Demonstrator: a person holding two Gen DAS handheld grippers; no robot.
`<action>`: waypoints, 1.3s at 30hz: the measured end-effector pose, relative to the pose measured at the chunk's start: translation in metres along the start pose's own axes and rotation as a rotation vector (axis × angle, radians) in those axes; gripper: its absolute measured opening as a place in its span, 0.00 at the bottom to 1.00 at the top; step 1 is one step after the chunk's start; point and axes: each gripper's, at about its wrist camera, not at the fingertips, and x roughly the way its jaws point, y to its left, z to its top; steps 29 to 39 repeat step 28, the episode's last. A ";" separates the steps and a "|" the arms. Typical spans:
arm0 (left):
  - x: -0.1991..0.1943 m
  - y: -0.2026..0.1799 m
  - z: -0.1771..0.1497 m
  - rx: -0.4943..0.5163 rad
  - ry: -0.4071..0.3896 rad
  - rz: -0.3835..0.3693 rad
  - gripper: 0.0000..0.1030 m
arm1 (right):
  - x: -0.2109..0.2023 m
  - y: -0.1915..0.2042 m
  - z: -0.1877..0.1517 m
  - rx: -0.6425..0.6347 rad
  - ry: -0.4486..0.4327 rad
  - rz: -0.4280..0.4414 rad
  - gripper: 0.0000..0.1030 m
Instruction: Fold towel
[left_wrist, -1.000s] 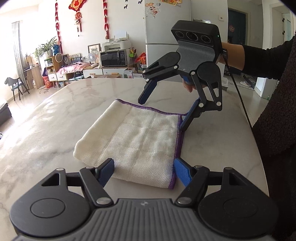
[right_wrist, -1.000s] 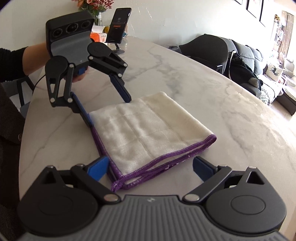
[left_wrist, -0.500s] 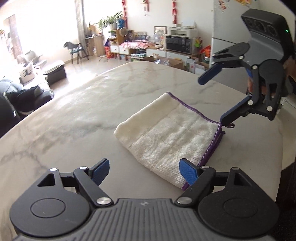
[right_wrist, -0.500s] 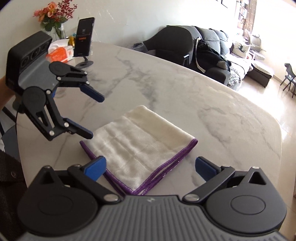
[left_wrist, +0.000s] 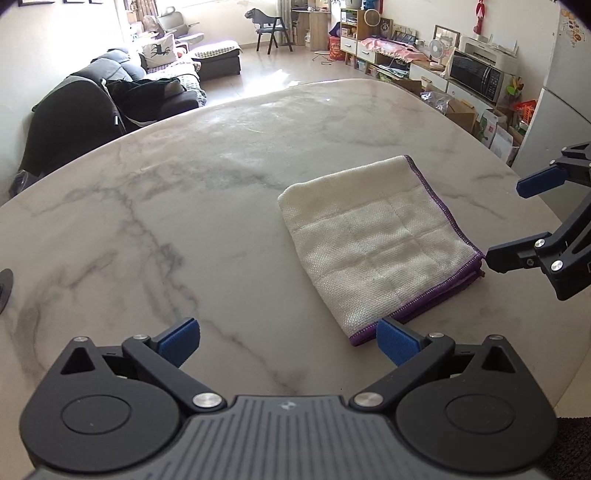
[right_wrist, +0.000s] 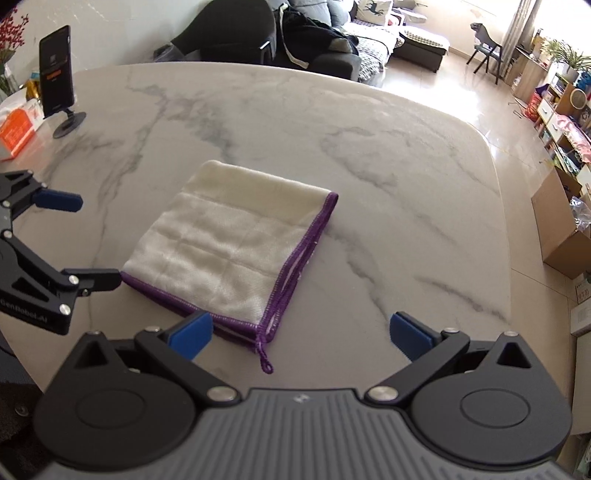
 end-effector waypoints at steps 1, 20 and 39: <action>0.000 -0.003 -0.001 -0.019 0.004 0.015 0.99 | -0.001 0.000 -0.002 0.018 0.002 -0.013 1.00; -0.008 -0.020 -0.007 -0.287 0.023 0.013 0.99 | -0.019 0.013 -0.024 0.181 -0.080 -0.094 1.00; -0.004 -0.025 -0.008 -0.269 0.023 0.011 0.99 | -0.019 0.010 -0.025 0.193 -0.076 -0.089 1.00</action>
